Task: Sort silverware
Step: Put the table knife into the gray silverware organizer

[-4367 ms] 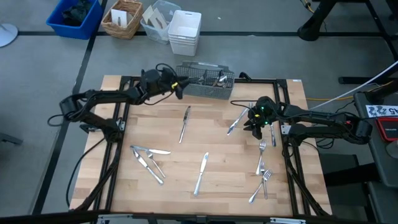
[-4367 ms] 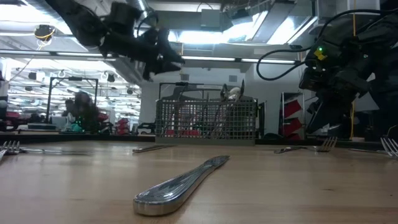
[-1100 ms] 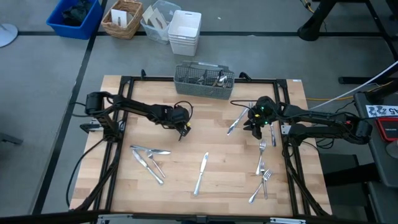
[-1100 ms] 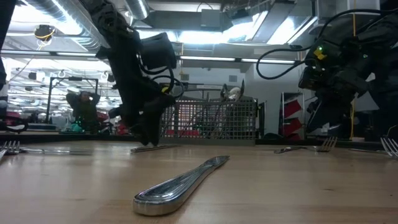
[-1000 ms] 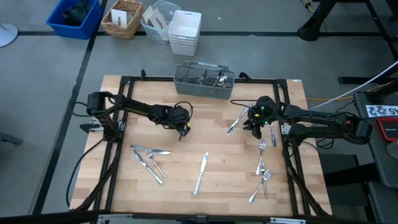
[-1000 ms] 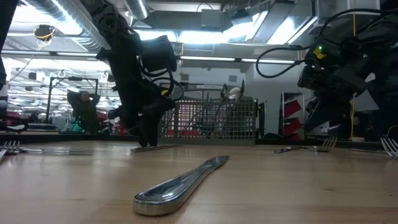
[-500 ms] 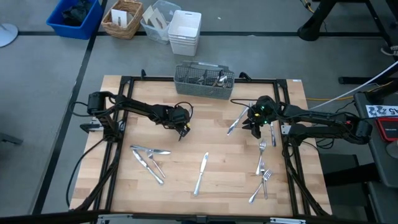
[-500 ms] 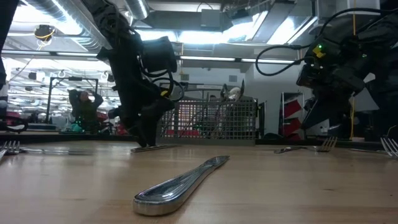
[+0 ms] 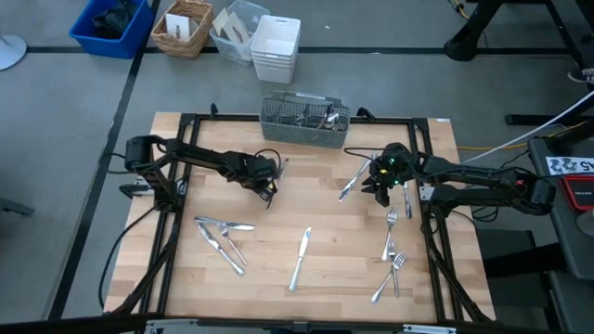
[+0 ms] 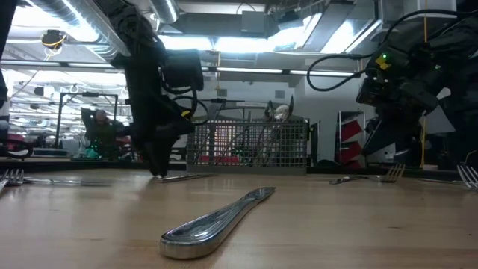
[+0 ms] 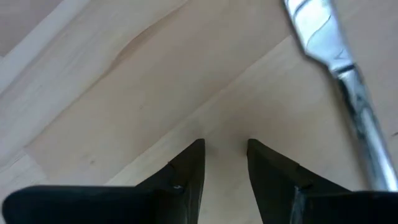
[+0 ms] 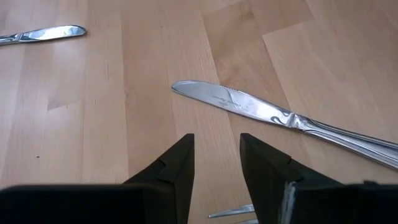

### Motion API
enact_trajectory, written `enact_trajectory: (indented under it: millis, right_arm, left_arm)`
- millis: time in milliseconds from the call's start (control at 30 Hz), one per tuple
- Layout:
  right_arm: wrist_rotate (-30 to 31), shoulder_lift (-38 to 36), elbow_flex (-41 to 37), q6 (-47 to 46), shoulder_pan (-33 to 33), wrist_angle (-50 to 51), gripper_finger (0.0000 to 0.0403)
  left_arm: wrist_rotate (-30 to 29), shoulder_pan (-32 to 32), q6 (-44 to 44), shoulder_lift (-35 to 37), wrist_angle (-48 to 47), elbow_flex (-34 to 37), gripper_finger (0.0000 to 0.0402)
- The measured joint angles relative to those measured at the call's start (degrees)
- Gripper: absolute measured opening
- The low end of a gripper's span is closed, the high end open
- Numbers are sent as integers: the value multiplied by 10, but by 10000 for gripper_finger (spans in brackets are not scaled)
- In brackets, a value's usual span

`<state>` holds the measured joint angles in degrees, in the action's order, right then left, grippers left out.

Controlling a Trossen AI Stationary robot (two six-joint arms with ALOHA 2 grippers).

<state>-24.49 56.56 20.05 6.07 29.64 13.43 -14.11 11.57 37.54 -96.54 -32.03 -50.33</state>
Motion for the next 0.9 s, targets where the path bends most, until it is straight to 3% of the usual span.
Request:
enact_trajectory:
  millis: [267,433,567,900]
  right_arm:
    - [0,0,0,0,0,0,131]
    - [0,0,0,0,0,0,131]
    - [0,0,0,0,0,-1,131]
    - [0,0,0,0,0,-1,131]
  left_arm:
    - [5,0,16,3,8,0,111]
    - [50,0,53,12,18,0,111]
    - [82,-1,72,24,49,0,111]
    - [84,-21,55,18,162,-2,111]
